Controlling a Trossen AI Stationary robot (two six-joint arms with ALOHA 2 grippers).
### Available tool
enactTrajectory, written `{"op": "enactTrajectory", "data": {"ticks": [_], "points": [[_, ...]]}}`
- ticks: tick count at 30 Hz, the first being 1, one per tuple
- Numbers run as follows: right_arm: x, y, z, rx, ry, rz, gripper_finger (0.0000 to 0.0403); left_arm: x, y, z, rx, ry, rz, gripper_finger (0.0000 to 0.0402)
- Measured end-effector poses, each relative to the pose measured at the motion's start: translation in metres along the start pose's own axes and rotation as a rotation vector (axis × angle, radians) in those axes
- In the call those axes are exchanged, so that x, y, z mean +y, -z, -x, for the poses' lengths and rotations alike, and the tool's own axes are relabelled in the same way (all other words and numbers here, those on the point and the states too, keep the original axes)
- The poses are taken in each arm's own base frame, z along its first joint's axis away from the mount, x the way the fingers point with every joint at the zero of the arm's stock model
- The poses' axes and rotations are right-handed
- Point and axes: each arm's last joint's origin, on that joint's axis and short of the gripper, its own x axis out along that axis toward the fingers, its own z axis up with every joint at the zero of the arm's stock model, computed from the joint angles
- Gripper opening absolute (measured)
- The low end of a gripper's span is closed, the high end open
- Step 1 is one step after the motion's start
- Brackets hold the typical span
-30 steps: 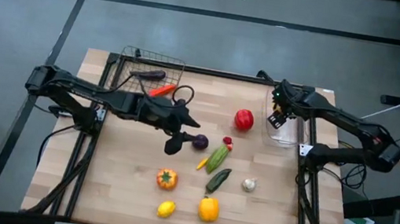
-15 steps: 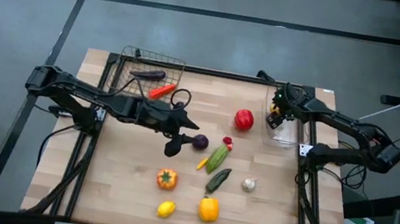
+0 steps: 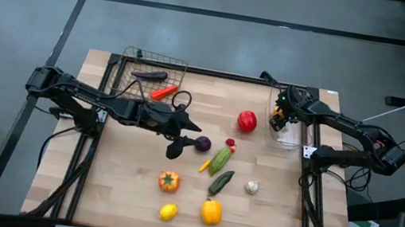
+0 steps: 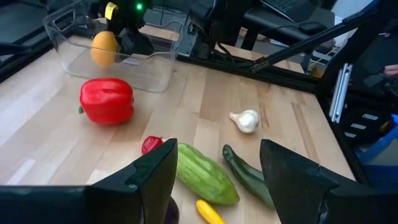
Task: Sort produce into baskets
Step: Put the top yellow lemon into the transparent bin, then put the violet onion into the silver wire basket
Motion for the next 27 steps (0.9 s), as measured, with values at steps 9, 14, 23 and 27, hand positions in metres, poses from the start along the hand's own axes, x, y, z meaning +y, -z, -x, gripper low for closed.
{"op": "enactTrajectory", "data": {"ticks": [9, 14, 23, 27], "points": [[-0.001, 0.0, 0.0, 0.0, 0.018, 0.0, 0.0296, 0.0, 0.0, 0.0, 0.0, -0.002, 0.0, 0.0225], [-0.001, 0.0, 0.0, 0.002, 0.018, 0.003, 0.0296, 0.0, 0.0, 0.0, -0.001, -0.005, -0.001, 0.0225], [-0.005, -0.012, 0.019, 0.041, 0.022, 0.035, 0.0296, -0.001, -0.011, 0.0, -0.109, 0.018, 0.008, 0.0225], [-0.009, -0.026, 0.038, 0.024, 0.025, 0.032, 0.0296, -0.003, -0.011, -0.005, -0.141, 0.023, -0.031, 0.0225]]}}
